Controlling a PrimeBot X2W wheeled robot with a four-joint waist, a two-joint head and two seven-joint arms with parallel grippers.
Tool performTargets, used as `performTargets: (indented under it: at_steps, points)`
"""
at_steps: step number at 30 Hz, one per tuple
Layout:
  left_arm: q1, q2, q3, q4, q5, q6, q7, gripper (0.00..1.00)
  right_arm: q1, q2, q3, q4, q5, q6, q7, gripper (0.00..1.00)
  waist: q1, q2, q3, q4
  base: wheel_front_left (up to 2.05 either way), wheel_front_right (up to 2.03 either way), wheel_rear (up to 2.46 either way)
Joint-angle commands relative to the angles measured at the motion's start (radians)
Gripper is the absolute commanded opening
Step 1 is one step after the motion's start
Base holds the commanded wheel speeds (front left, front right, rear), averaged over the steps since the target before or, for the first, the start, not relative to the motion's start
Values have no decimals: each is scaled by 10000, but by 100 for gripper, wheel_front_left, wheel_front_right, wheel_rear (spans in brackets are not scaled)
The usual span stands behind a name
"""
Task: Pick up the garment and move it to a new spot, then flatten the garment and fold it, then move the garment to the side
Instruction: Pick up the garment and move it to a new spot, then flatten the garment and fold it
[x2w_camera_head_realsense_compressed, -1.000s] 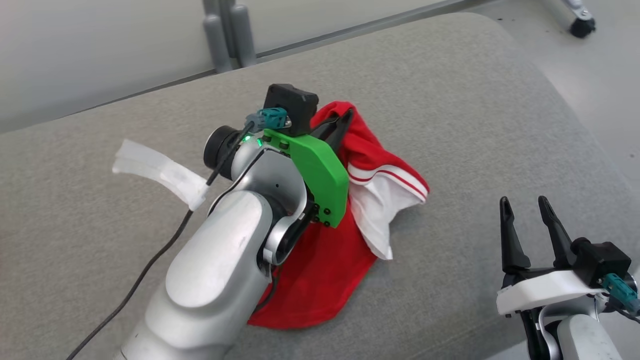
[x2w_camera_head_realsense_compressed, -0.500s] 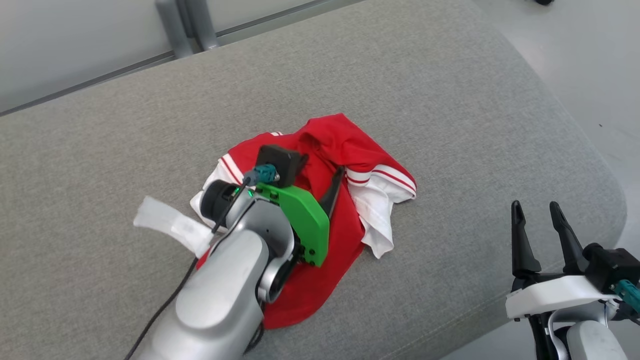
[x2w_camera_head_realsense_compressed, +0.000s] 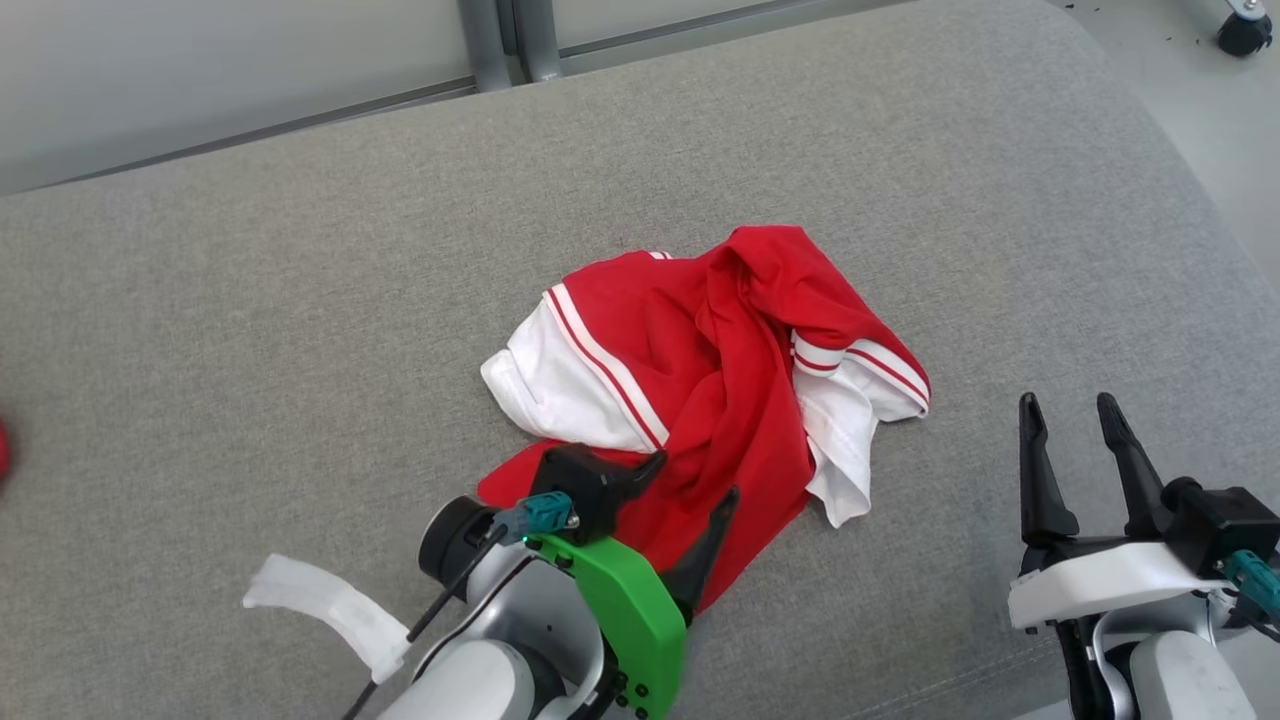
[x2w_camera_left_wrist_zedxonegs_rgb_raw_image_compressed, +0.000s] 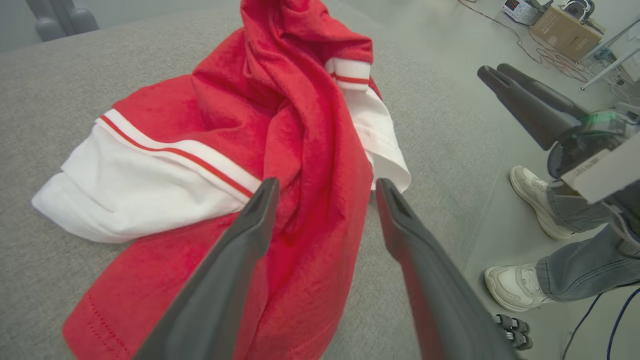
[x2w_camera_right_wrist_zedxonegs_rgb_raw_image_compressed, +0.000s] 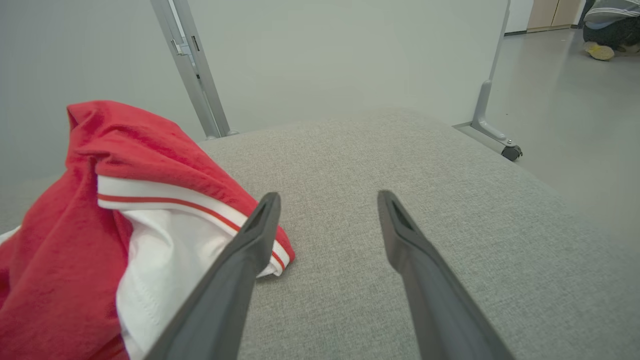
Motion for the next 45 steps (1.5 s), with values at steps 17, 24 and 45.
performTargets:
  at_steps: [17, 24, 45]
  points:
    - [-281, 178, -423, 2618, 233, -326, -15, 0, -250, -28, 167, 4, 147, 1, -32, 100, 1, 63, 706, -584, 0, 0, 0]
    - [-146, 1065, -256, 1113, -793, -1173, 1117, 0, 79, -25, -22, 84, 227, 1, -32, 100, 1, 63, 392, -353, 0, 0, 0]
    - [-2485, 5755, 2889, -1283, -5162, -1588, 6100, 0, -294, -28, 376, 192, 383, 1, -32, 100, 1, 63, 485, 529, 0, 0, 0]
